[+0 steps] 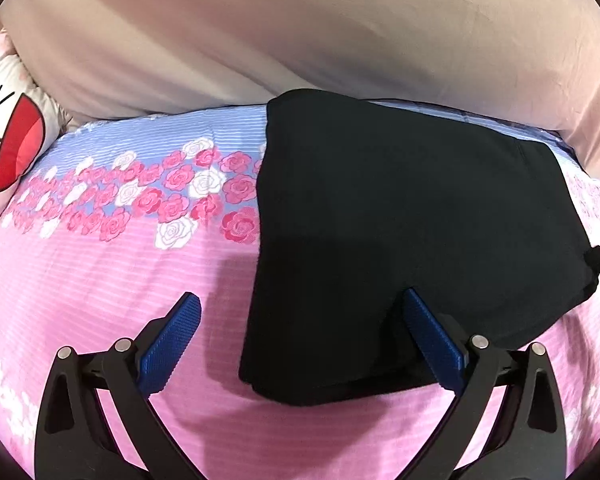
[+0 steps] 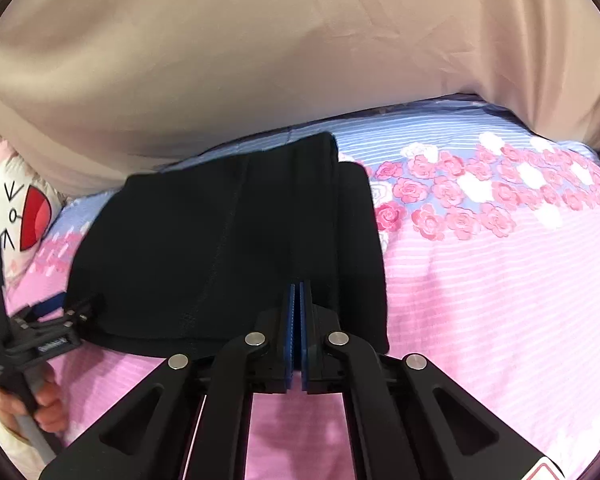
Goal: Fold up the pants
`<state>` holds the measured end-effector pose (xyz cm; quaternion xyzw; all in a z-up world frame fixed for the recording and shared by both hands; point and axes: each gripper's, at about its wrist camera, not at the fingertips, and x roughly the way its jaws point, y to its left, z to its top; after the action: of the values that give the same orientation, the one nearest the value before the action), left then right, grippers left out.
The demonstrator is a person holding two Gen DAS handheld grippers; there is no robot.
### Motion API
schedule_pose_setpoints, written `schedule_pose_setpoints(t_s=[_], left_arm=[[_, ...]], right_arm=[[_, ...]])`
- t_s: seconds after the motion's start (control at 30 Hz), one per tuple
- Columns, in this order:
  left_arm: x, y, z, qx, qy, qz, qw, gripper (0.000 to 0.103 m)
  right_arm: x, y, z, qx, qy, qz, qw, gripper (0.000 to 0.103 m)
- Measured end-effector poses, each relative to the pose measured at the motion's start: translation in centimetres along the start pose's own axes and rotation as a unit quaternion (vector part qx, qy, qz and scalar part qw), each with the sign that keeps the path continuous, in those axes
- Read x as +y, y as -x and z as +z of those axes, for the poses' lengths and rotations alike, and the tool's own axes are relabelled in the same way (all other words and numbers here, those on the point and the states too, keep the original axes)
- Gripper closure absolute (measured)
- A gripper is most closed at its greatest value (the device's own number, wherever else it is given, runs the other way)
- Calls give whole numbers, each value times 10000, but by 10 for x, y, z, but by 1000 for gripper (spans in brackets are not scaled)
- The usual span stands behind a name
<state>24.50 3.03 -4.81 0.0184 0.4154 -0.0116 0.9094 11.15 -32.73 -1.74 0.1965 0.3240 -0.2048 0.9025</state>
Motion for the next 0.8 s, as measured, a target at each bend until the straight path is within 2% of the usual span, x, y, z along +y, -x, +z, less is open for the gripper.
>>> schedule_pose_setpoints(t_s=[0.03, 0.07, 0.2, 0.3, 0.6, 0.8], left_arm=[[0, 7, -1, -8, 2, 49, 10000, 6], [0, 15, -2, -52, -29, 81, 9999, 6], [-5, 59, -12, -408, -224, 208, 9987, 6], [-7, 81, -21, -494, -296, 187, 9982, 6], [-4, 130, -54, -537, -330, 153, 9979, 5], [-1, 154, -79, -563, -369, 153, 9976, 5]], right_arm=[[1, 13, -4, -98, -60, 43, 9999, 96], [5, 20, -5, -142, -73, 90, 9998, 95], [13, 59, -22, -373, -47, 123, 9992, 95], [17, 81, -40, -476, -21, 68, 9988, 95], [33, 122, -70, -646, 173, 19, 9978, 93], [41, 134, -96, -572, 155, 114, 9982, 93]])
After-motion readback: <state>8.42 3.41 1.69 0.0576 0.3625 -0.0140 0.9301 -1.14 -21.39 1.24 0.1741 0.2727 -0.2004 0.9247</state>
